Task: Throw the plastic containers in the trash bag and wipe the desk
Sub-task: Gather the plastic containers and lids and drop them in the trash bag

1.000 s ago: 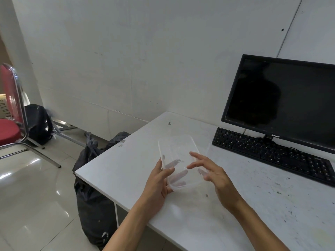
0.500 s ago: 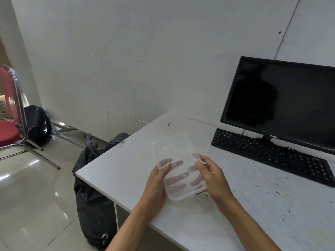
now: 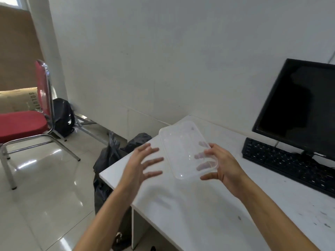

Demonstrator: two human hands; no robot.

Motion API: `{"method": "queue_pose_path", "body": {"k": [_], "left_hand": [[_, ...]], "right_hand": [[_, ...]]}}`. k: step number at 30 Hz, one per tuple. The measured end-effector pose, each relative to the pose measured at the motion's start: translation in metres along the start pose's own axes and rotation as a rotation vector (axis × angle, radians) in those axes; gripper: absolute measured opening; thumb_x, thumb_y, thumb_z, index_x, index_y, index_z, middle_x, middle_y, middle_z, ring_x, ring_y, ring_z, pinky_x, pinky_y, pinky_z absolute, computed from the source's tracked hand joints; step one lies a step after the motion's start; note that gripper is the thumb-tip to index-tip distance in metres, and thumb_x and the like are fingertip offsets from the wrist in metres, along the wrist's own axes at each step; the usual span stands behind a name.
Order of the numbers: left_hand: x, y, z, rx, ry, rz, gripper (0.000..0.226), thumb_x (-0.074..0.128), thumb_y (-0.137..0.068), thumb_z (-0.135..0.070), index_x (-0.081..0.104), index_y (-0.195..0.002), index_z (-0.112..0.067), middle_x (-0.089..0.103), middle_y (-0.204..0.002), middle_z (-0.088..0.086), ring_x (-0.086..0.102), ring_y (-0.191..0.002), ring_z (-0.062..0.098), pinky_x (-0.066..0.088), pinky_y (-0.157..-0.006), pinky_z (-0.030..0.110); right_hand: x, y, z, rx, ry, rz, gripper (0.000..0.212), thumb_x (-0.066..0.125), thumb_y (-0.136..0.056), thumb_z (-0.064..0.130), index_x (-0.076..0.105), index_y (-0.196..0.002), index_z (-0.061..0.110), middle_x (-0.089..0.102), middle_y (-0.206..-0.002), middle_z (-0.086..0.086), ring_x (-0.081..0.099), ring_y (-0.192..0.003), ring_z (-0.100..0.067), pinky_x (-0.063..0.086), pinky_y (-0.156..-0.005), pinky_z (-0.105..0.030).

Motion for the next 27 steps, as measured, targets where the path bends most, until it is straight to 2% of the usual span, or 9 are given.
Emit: {"method": "queue_pose_path", "body": {"k": [4, 8, 12, 16, 19, 21, 23, 25, 27], "left_hand": [[-0.062, -0.043, -0.024, 0.04, -0.039, -0.24, 0.034, 0.055, -0.099, -0.02, 0.052, -0.132, -0.011, 0.066, -0.125, 0.007, 0.067, -0.11, 0.025, 0.058, -0.075, 0.038], [-0.118, -0.093, -0.011, -0.064, -0.114, -0.475, 0.03, 0.062, -0.095, -0.021, 0.055, -0.123, -0.011, 0.063, -0.124, 0.011, 0.061, -0.115, 0.025, 0.054, -0.075, 0.035], [-0.158, -0.135, 0.02, -0.344, -0.26, -0.537, 0.079, 0.079, -0.074, -0.049, 0.048, -0.135, -0.009, 0.054, -0.137, 0.011, 0.055, -0.119, 0.026, 0.053, -0.076, 0.037], [-0.168, -0.164, 0.036, -0.39, -0.31, -0.554, 0.11, 0.081, -0.054, -0.067, 0.04, -0.14, -0.01, 0.049, -0.139, 0.008, 0.054, -0.12, 0.026, 0.052, -0.085, 0.039], [-0.166, -0.177, 0.044, -0.389, -0.343, -0.478, 0.086, 0.082, -0.07, -0.055, 0.045, -0.136, -0.012, 0.059, -0.121, 0.002, 0.059, -0.099, 0.016, 0.051, -0.073, 0.03], [-0.168, -0.181, 0.05, -0.337, -0.338, -0.433, 0.059, 0.078, -0.08, -0.044, 0.057, -0.126, -0.013, 0.066, -0.104, -0.005, 0.061, -0.086, 0.007, 0.046, -0.063, 0.022], [-0.171, -0.179, 0.054, -0.271, -0.342, -0.424, 0.037, 0.073, -0.087, -0.038, 0.066, -0.117, -0.016, 0.072, -0.097, -0.006, 0.066, -0.087, 0.007, 0.047, -0.064, 0.019], [-0.175, -0.177, 0.06, -0.236, -0.328, -0.413, 0.025, 0.066, -0.092, -0.039, 0.072, -0.109, -0.021, 0.076, -0.095, -0.006, 0.069, -0.091, 0.011, 0.048, -0.067, 0.019], [-0.18, -0.175, 0.066, -0.226, -0.259, -0.412, 0.026, 0.062, -0.093, -0.044, 0.075, -0.103, -0.024, 0.078, -0.097, -0.002, 0.071, -0.095, 0.018, 0.054, -0.075, 0.027]], "right_hand": [[0.051, -0.062, 0.017, -0.004, 0.082, 0.043, 0.026, 0.054, -0.097, 0.02, 0.063, -0.121, 0.018, 0.071, -0.109, -0.014, 0.072, -0.076, -0.025, 0.06, -0.059, -0.039], [0.104, -0.129, 0.023, 0.001, 0.138, 0.07, 0.026, 0.06, -0.096, 0.025, 0.064, -0.12, 0.016, 0.066, -0.117, -0.011, 0.071, -0.092, -0.029, 0.061, -0.06, -0.039], [0.156, -0.193, 0.018, -0.089, 0.382, 0.011, 0.032, 0.058, -0.098, 0.027, 0.054, -0.129, 0.018, 0.062, -0.117, -0.003, 0.068, -0.091, -0.02, 0.064, -0.06, -0.037], [0.197, -0.239, -0.006, -0.168, 0.764, 0.036, 0.038, 0.056, -0.093, 0.034, 0.05, -0.129, 0.026, 0.058, -0.118, -0.004, 0.066, -0.091, -0.022, 0.062, -0.074, -0.042], [0.216, -0.255, -0.028, -0.073, 0.995, 0.193, 0.03, 0.055, -0.093, 0.033, 0.052, -0.118, 0.017, 0.061, -0.106, -0.006, 0.067, -0.084, -0.025, 0.062, -0.073, -0.043], [0.225, -0.264, -0.043, 0.045, 1.101, 0.33, 0.018, 0.052, -0.09, 0.025, 0.057, -0.1, 0.011, 0.065, -0.087, -0.007, 0.067, -0.067, -0.024, 0.061, -0.062, -0.038], [0.231, -0.27, -0.053, 0.137, 1.215, 0.417, 0.016, 0.049, -0.088, 0.017, 0.055, -0.075, 0.008, 0.057, -0.069, -0.007, 0.056, -0.054, -0.022, 0.049, -0.049, -0.03], [0.236, -0.274, -0.057, 0.193, 1.302, 0.454, 0.021, 0.048, -0.09, 0.012, 0.051, -0.07, 0.008, 0.052, -0.067, -0.008, 0.053, -0.056, -0.024, 0.045, -0.054, -0.031], [0.241, -0.28, -0.059, 0.219, 1.35, 0.477, 0.017, 0.048, -0.095, 0.012, 0.056, -0.082, 0.005, 0.054, -0.073, -0.009, 0.06, -0.064, -0.027, 0.055, -0.068, -0.036]]}}
Point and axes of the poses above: each hand's wrist, its own y-axis away from the middle knuckle, its own x-axis out of the palm, z = x × y, the point moved 1 cm from there along -y, towards the middle knuckle
